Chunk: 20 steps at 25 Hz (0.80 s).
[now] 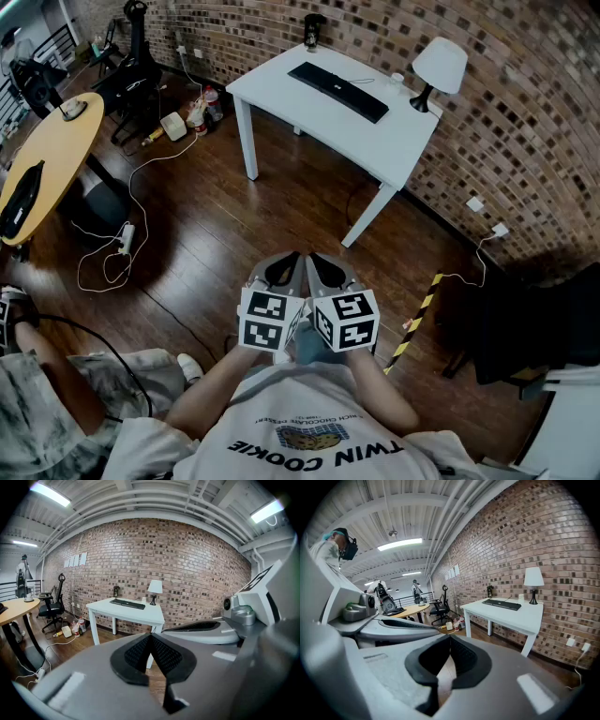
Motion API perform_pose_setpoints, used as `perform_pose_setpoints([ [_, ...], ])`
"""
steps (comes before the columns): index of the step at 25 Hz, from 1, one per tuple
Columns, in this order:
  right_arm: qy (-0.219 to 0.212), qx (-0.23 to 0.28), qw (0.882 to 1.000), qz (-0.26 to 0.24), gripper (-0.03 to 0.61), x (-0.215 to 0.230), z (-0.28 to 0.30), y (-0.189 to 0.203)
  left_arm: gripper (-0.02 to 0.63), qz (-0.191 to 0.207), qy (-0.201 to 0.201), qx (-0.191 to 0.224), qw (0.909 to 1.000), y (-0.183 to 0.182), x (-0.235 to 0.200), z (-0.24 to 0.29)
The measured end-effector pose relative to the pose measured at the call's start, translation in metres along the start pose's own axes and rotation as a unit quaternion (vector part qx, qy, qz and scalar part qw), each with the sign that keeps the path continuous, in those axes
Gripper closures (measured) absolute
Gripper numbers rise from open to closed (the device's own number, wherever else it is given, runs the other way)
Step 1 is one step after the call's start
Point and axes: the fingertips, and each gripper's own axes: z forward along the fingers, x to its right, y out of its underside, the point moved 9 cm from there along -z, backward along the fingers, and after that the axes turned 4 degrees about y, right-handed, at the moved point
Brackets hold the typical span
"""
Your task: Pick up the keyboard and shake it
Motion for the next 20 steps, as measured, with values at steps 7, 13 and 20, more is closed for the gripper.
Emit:
perform_pose_setpoints([
  [7,-0.009,-0.001,1.0,-0.002,0.577,0.017,0.061,-0.014,0.607,-0.006,-0.012,-0.005,0.9999,-0.008,-0.047,0.04],
  [13,-0.02,-0.006,1.0,-0.001,0.577,0.05,0.126,-0.038,0.607,-0.013,-0.028,-0.014,0.9994,-0.027,-0.095,0.094],
  [20,-0.032,-0.013,0.999,0.016,0.577,0.107,0.204,-0.078,0.607,-0.005,-0.04,-0.024,0.9989,-0.069,-0.145,0.173],
])
